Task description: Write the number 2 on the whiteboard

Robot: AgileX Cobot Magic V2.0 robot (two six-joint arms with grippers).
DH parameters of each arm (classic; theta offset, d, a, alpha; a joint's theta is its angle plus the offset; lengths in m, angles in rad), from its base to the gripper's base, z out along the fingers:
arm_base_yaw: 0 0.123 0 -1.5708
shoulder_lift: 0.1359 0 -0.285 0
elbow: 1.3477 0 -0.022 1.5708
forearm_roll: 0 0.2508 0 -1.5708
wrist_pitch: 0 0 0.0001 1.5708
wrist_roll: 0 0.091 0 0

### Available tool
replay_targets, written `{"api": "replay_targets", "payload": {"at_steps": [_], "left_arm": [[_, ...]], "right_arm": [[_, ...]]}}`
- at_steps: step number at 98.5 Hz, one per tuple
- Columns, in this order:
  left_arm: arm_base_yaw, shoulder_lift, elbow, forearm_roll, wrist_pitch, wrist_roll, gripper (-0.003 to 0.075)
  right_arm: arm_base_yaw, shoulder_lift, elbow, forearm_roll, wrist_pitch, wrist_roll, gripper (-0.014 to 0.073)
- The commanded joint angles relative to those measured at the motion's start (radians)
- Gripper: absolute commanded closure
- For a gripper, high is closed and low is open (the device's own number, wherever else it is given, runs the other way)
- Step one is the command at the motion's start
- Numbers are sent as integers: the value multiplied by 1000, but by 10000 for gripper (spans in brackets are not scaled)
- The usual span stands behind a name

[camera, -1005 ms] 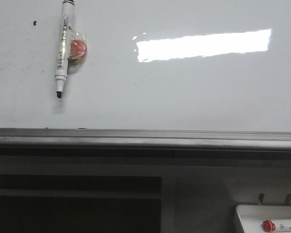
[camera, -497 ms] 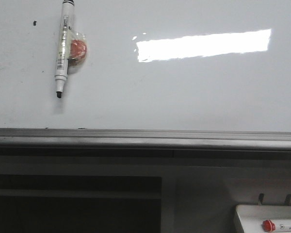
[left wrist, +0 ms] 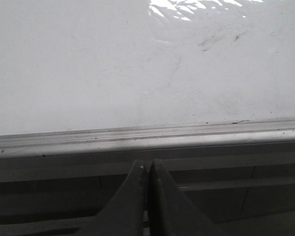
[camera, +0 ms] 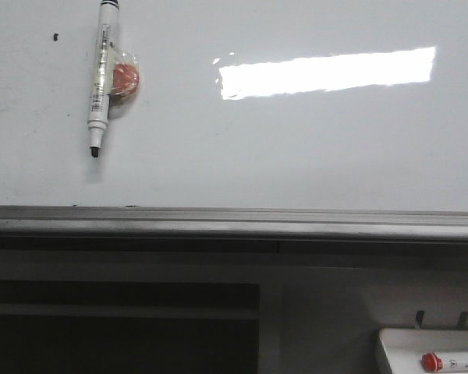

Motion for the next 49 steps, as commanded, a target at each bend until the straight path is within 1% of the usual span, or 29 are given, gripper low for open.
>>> {"api": "replay_targets", "payload": {"at_steps": [1,5,9,13,20,26,32,35,42,49], "left_arm": [[1,-29,11,-61,-129,-10,741],[1,-29,11,-146,-174,-10,741],[1,-29,11,-270,-236,-10,741],[1,-29,11,-411,-290,-10,741],[1,-29,11,-586,-357,-10,741],[1,-29,9,-774,-383,-10,741],[1,-29,7,-918,-371,-10,741],[1,-29,7,-1002,-357,-10,741],[1,-29,7,-1099,-347,-10,741],[1,-29,-18,-1078,-299,-2,740]], "right_arm": [[-5,-22,25,139,-196,-1,666],[-5,-22,25,201,-230,-1,666],[-5,-22,25,248,-239,-1,666],[-5,-22,25,266,-239,-1,666],[-5,-22,25,279,-227,-1,666],[-5,-22,25,292,-211,1,666],[-5,-22,25,318,-206,5,666],[-5,-22,20,354,-206,12,666],[-5,-22,8,437,-202,23,666],[-5,-22,-24,466,-158,23,659]]}}
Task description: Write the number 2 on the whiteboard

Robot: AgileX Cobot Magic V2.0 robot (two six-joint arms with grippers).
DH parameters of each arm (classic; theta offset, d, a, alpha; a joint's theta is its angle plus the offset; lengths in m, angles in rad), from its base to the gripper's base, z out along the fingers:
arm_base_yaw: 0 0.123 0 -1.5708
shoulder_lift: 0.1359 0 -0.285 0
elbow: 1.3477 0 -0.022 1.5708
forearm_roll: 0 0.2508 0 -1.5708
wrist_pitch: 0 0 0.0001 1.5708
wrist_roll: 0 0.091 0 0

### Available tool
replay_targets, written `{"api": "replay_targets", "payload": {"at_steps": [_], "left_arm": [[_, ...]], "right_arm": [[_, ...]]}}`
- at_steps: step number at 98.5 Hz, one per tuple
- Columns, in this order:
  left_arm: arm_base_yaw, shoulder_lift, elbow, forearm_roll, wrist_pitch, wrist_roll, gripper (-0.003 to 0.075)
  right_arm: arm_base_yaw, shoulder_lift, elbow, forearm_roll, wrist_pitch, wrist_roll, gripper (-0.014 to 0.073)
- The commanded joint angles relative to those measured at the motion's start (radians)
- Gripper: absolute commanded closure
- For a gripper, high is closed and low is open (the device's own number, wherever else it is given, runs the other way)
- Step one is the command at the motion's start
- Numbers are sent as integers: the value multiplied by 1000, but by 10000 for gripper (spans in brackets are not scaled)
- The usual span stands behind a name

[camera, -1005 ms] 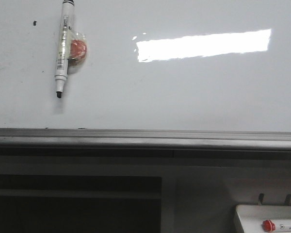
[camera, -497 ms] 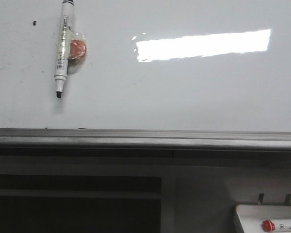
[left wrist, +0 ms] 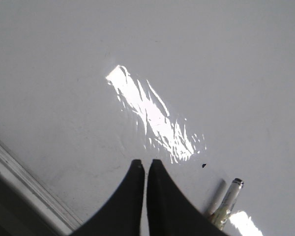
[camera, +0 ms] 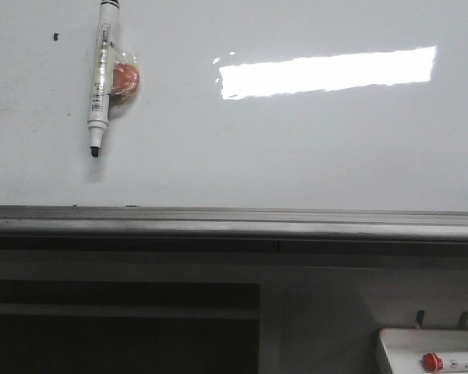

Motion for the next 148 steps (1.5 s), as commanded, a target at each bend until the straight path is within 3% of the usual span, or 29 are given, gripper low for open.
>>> {"api": "replay_targets", "payload": {"at_steps": [1,7,14,21,31,38,48,57,68,86,100,108,120,131,137,148], "left_arm": [[1,-29,-25,-51,13,6,740],[1,-24,-74,53,119,52,727],[1,1,-157,187,258,92,650],[1,57,-255,290,386,145,506],[1,175,-398,327,523,243,256],[1,280,-476,325,602,322,183],[1,434,-560,310,736,424,212],[1,564,-599,267,766,445,269],[1,685,-614,188,733,499,316],[1,809,-650,69,693,618,323],[-67,870,-715,101,640,654,323],[-162,898,-763,224,588,658,339],[-332,945,-816,527,513,545,357],[-455,990,-823,746,408,284,357],[-490,1017,-823,786,345,168,357],[-497,1077,-823,769,270,83,357]], "right_arm": [[-5,-22,-33,50,-14,5,655],[-5,-22,-82,50,67,5,618],[-5,-22,-135,50,161,-1,529],[-5,-11,-186,48,247,-27,411],[-5,24,-230,48,331,-45,276],[-5,55,-241,48,347,-45,256],[-5,94,-241,48,346,-73,256],[-5,118,-241,48,344,-102,256],[-5,121,-241,48,342,-105,256],[-5,121,-241,48,340,-105,256],[-5,121,-241,48,340,-105,256],[-5,121,-241,48,339,-105,256],[-5,129,-241,46,339,-105,256],[-5,129,-241,40,333,-105,257],[-5,129,-241,41,333,-105,257],[-5,129,-241,41,333,-105,257]]}}
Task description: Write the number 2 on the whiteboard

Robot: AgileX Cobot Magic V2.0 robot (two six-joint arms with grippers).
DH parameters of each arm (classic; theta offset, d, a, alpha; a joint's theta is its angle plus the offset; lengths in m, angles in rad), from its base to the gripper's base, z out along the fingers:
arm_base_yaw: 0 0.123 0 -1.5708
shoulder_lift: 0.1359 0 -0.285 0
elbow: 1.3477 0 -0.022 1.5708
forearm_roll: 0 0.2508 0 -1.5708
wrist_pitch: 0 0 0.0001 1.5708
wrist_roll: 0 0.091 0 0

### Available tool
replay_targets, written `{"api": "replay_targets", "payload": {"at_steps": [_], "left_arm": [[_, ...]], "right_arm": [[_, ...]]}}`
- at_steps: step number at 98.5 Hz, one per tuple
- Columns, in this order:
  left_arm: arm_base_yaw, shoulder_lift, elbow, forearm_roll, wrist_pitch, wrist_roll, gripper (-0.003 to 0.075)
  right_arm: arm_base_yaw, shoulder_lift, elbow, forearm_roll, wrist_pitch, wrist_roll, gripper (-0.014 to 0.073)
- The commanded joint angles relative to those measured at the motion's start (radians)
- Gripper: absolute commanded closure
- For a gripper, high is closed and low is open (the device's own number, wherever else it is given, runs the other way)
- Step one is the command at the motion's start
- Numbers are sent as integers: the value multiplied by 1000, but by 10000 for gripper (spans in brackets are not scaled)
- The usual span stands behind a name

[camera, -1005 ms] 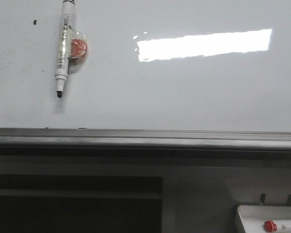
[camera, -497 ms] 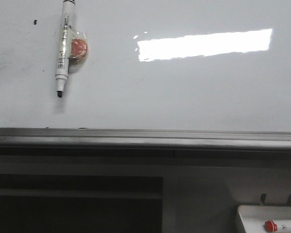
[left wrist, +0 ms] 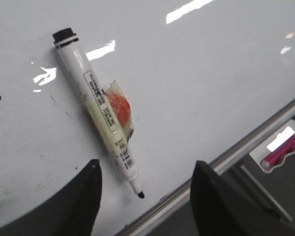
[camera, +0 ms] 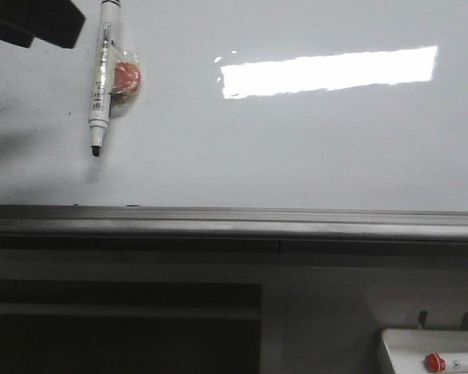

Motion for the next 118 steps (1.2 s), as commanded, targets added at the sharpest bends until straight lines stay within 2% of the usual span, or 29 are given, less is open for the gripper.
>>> {"api": "replay_targets", "payload": {"at_steps": [1,31,45,62,81,93,103,110,118], "left_arm": [[-15,38,-35,0,-138,-112,357],[-15,229,-48,-26,-150,-128,369],[-15,291,-74,-80,-194,-128,491],[-15,304,-84,-86,-216,-128,743],[-49,246,-84,-81,-152,-86,741],[-159,138,-84,-79,-76,191,741],[-265,57,-84,-61,7,446,741],[-328,22,-84,-36,55,512,741],[-371,5,-84,1,79,512,741]], "right_arm": [[-5,23,-36,0,-72,-13,257],[-5,23,-36,0,-75,-13,257],[-5,23,-36,-1,-75,-13,257],[-5,23,-25,-1,-90,-13,257],[-5,23,-41,-1,-56,-27,257],[-3,39,-147,34,0,-129,257],[15,139,-299,122,44,-335,258],[35,262,-432,148,163,-512,257],[54,417,-575,148,325,-697,256]]}}
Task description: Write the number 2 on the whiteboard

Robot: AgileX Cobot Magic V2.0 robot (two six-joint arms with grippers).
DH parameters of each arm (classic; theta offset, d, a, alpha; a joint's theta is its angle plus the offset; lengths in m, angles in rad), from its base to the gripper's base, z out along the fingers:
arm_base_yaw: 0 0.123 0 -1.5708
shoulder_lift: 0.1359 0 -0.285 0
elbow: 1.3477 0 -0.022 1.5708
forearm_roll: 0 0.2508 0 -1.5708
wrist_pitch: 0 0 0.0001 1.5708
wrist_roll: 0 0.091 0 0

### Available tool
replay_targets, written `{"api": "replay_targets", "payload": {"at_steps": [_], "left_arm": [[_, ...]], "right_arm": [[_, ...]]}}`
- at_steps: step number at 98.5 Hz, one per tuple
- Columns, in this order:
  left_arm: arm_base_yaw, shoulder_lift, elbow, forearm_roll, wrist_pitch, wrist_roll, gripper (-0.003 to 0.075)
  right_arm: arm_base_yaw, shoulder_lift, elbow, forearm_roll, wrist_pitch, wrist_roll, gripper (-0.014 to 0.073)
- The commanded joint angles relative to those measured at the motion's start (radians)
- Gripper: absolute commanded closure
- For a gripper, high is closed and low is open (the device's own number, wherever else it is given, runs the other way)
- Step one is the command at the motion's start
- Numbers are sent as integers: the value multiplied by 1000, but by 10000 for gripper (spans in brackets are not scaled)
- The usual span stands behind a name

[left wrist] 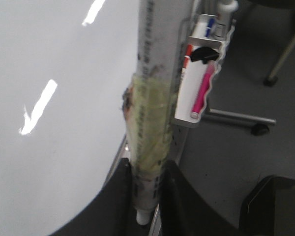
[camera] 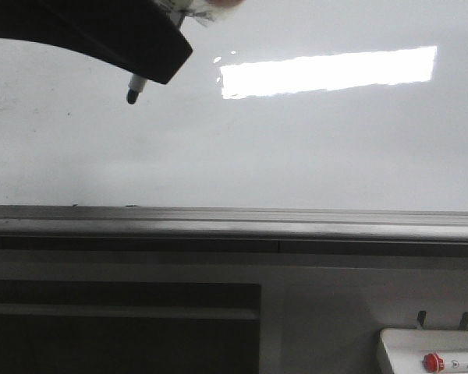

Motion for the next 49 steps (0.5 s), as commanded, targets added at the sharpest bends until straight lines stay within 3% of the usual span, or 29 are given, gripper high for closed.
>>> {"api": "replay_targets", "payload": {"at_steps": [1,8,29,49], "left_arm": [[-52,-36,-29,26,-9,47,741],[-63,-37,-29,29,3,47,741],[-65,-42,-29,29,15,47,741],[-65,-47,-29,29,40,47,741]], "right_arm": [[17,166,-169,34,114,-216,256],[51,300,-281,36,210,-330,250],[302,513,-429,18,246,-414,175],[489,626,-444,-139,145,-416,174]]}}
